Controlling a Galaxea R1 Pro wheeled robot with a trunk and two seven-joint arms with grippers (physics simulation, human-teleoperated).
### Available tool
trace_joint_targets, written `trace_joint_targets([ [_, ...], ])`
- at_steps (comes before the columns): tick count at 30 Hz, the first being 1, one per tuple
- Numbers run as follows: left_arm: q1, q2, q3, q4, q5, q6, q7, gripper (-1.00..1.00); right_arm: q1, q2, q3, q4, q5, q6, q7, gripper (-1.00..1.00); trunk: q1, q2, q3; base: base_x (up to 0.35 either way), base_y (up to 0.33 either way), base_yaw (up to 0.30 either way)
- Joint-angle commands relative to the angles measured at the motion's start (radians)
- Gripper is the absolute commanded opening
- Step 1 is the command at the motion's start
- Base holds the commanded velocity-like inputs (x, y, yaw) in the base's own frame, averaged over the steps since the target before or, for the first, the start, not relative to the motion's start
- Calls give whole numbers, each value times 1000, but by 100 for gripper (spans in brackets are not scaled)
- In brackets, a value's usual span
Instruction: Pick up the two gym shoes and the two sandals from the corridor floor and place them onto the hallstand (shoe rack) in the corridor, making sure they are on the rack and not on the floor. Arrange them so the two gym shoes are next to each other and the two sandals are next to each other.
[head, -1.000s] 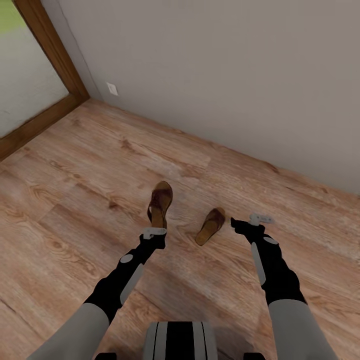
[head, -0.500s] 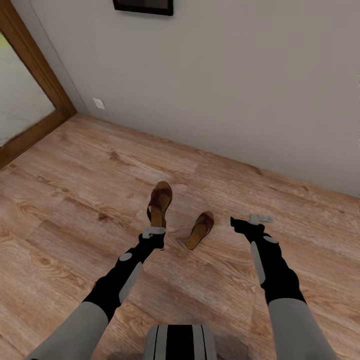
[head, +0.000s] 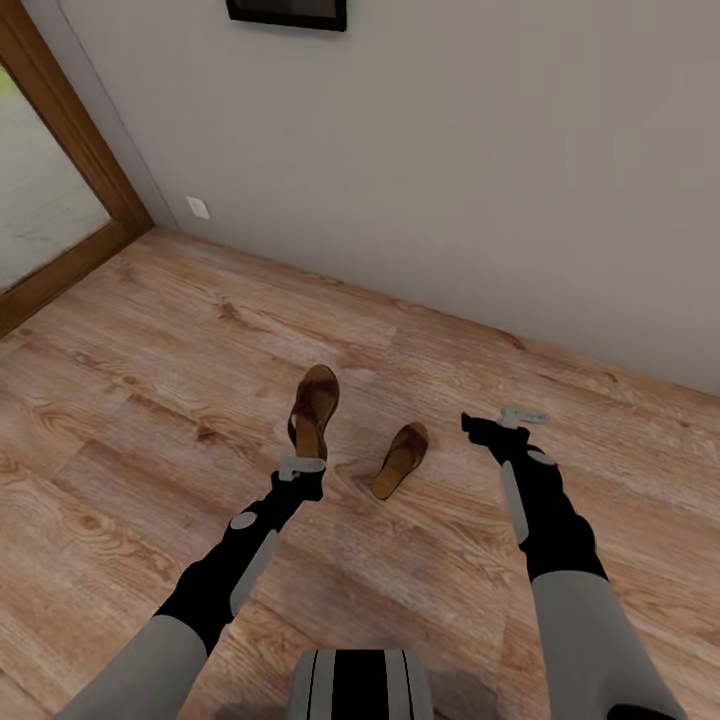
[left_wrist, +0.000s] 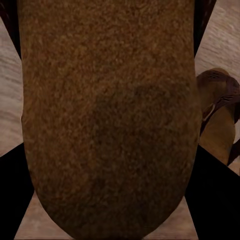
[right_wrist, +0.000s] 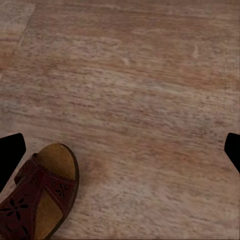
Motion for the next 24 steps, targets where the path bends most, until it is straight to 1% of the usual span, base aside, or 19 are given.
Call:
trace_joint_targets([
  [1, 0, 1, -1, -1, 11, 5, -3, -100, 0, 1, -1, 4, 4, 6, 0, 100, 0, 0, -1, 85, 71, 0],
  [8, 2, 2, -1, -1, 10, 5, -3, -100, 0, 1, -1, 44, 3, 6, 0, 100, 0, 0, -1, 195, 179, 0],
  [14, 2, 2, -1, -1, 10, 5, -3, -100, 0, 1, -1, 46, 0, 6, 0, 100, 0, 0, -1, 199, 229, -13],
  [17, 2, 2, -1, -2, 10, 5, -3, -100, 0, 1, -1, 46, -1, 6, 0, 100, 0, 0, -1, 66, 69, -166],
  [24, 2, 2, -1, -3, 10, 5, -3, -100, 0, 1, -1, 46, -2, 6, 0, 100, 0, 0, -1, 8, 9, -243],
])
